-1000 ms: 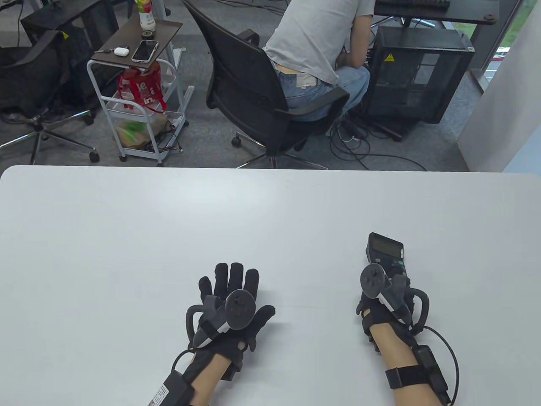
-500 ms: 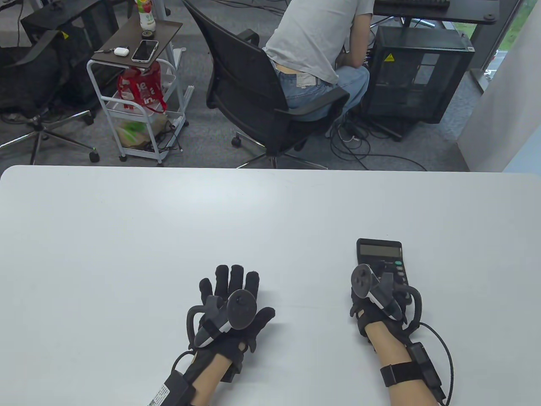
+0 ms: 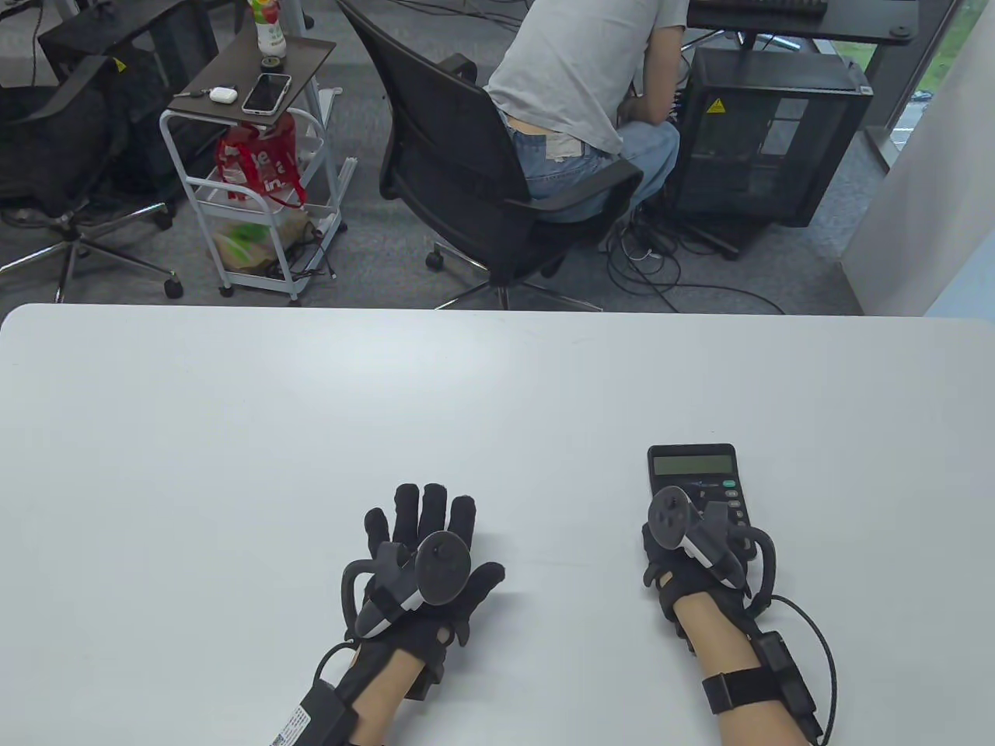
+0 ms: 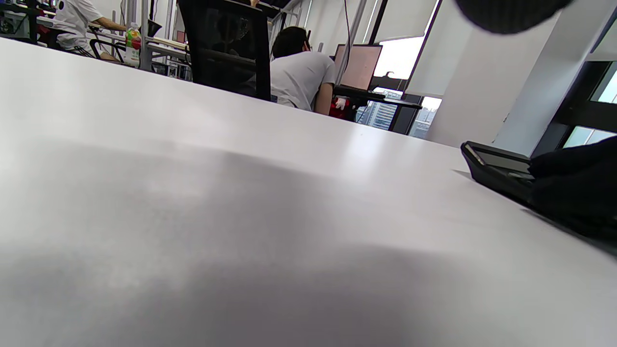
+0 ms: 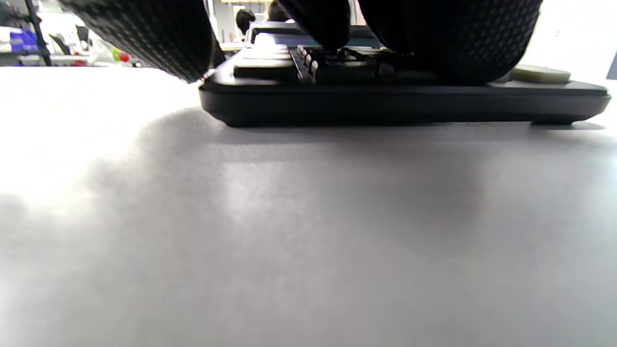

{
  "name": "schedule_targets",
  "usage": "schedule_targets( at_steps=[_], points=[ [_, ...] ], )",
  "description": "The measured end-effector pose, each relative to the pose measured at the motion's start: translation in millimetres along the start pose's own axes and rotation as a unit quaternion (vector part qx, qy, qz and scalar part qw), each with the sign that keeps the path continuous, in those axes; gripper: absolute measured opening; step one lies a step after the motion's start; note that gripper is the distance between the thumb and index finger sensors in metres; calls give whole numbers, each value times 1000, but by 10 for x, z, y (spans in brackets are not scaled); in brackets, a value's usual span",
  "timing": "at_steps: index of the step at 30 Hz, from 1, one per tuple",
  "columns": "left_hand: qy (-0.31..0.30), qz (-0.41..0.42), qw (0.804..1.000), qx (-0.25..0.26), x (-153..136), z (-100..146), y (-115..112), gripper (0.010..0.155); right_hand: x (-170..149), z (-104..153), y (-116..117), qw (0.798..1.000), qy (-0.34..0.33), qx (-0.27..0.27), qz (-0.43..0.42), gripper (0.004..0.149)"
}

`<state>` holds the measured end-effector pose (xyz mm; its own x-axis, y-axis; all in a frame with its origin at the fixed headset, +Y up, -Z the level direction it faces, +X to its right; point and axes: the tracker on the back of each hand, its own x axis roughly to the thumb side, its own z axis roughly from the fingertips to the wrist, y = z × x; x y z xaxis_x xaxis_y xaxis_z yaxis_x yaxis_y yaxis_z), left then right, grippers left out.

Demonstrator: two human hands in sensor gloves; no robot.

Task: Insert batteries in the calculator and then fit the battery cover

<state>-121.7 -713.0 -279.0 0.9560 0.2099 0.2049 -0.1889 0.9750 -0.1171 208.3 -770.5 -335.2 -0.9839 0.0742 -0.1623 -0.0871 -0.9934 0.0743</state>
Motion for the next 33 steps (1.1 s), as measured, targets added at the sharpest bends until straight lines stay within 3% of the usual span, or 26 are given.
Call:
schedule_targets(
  at_steps=[4,8,9,12,21,33],
  points=[
    [5,-31,999,10,-24,8,57,92,1,131,-207,995,-46,-70,-54,75],
    [12,-55,998,13,-77,22,129,96,92,320,-455,968,-173,-122,-132,80],
    [14,-61,998,14,-91,28,150,97,152,400,-541,960,-212,-133,-127,82],
    [11,-70,997,19,-123,42,200,98,263,555,-685,956,-235,-164,-60,86],
    [25,-69,997,22,-192,44,253,99,322,668,-773,947,-249,-186,-79,87],
    [25,-70,997,24,-186,40,252,99,298,647,-741,955,-237,-162,-68,87]
  ],
)
